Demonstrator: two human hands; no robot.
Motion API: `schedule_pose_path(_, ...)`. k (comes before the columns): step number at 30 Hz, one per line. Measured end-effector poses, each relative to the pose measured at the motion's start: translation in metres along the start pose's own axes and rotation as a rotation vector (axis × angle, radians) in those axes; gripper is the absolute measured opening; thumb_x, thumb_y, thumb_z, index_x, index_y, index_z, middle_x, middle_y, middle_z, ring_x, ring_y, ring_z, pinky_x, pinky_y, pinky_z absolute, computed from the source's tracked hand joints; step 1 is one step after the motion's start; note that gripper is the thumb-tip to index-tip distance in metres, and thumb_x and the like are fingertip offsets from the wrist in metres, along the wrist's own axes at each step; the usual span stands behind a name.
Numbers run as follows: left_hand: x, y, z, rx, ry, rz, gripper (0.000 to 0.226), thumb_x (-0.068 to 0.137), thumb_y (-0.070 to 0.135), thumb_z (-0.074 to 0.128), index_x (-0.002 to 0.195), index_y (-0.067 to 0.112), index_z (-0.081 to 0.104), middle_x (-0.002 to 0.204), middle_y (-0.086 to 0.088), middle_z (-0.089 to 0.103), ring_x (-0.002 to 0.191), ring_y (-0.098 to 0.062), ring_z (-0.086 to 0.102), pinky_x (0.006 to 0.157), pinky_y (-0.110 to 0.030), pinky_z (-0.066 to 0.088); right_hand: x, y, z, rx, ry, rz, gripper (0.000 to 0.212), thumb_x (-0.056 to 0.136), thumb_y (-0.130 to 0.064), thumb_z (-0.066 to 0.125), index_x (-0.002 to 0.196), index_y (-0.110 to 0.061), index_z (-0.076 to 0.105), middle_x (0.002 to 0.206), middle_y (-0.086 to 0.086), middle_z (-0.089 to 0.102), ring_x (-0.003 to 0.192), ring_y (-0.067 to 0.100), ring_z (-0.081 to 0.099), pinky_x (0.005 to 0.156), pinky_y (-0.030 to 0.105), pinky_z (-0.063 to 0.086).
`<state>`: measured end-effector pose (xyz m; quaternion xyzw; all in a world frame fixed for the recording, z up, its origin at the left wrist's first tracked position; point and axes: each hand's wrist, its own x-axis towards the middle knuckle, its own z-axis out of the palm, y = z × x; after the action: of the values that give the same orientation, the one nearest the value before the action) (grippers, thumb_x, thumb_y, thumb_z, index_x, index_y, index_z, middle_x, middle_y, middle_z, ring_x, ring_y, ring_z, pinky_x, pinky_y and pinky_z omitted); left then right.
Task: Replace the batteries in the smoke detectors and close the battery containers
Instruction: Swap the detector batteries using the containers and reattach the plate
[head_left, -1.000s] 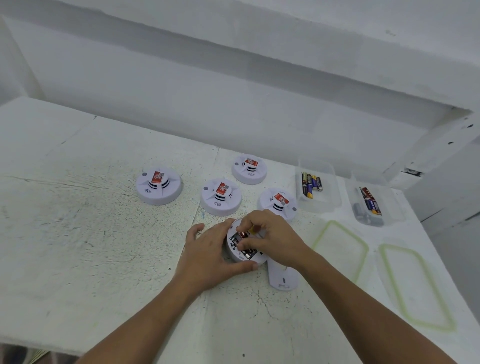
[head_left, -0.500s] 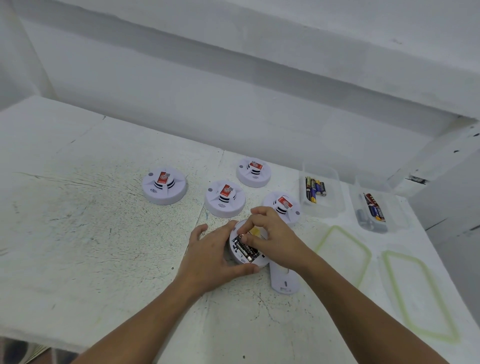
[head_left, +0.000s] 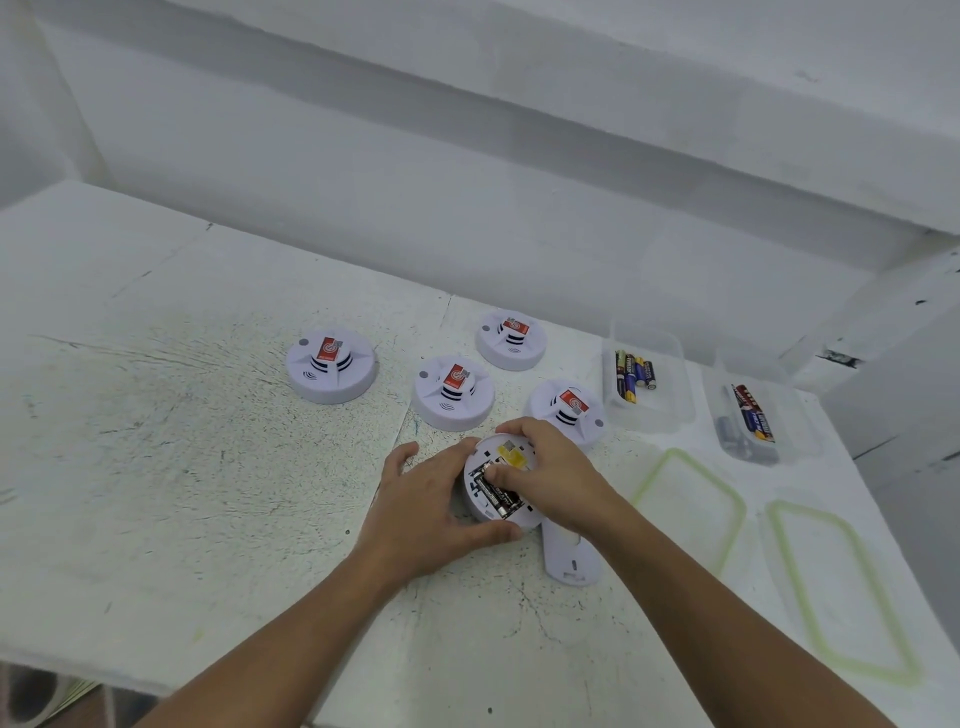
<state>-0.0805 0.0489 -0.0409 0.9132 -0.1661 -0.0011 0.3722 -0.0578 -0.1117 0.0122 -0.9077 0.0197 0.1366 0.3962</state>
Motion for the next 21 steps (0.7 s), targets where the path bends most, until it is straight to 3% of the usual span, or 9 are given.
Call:
schedule_pose_path(3,0.0,-0.002,0.001,0.007,0.005,0.001,0.089,0.061,0.088,0.051,0.132,0.037,0.041,0.108,0.036,0.048,0.102,0.019,0.041,0.118,-0.035,0.009,0.0,0.001,0.002,0.0,0.02,-0.014,0.045,0.08,-0.031,0.072,0.119,-0.028,0.051,0.116,-0.005,0.055,0.1,0.01,0.057,0.084,0.027,0.05)
schedule_pose_path(8,0.001,-0.003,0.002,0.019,-0.008,0.005,0.09,0.061,0.089,0.051,0.133,0.036,0.04,0.116,0.03,0.055,0.105,0.016,0.046,0.118,-0.037,0.009,0.002,0.003,0.006,-0.022,0.078,-0.026,0.042,0.079,-0.027,0.072,0.116,-0.026,0.052,0.115,-0.004,0.052,0.106,0.013,0.053,0.092,0.036,0.049)
schedule_pose_path(17,0.002,-0.004,0.003,-0.009,-0.017,-0.014,0.096,0.057,0.091,0.051,0.135,0.036,0.041,0.115,0.029,0.059,0.108,0.015,0.049,0.117,-0.036,0.008,-0.004,0.004,0.01,-0.022,0.141,-0.072,0.051,0.083,-0.026,0.07,0.13,-0.023,0.051,0.126,-0.003,0.051,0.116,0.012,0.05,0.1,0.034,0.044)
schedule_pose_path(19,0.002,-0.002,0.001,-0.025,-0.025,-0.025,0.096,0.055,0.092,0.051,0.134,0.038,0.041,0.112,0.03,0.059,0.108,0.016,0.048,0.118,-0.036,0.008,-0.009,0.006,0.011,-0.011,0.179,-0.101,0.051,0.082,-0.028,0.07,0.13,-0.023,0.052,0.125,-0.004,0.052,0.115,0.011,0.05,0.101,0.03,0.043)
schedule_pose_path(21,0.001,-0.001,-0.001,-0.054,-0.03,-0.036,0.09,0.055,0.089,0.055,0.131,0.042,0.042,0.105,0.032,0.061,0.105,0.017,0.048,0.118,-0.034,0.008,-0.014,0.01,0.012,-0.032,0.244,-0.15,0.048,0.081,-0.032,0.071,0.126,-0.023,0.055,0.121,-0.005,0.054,0.11,0.007,0.051,0.093,0.015,0.041)
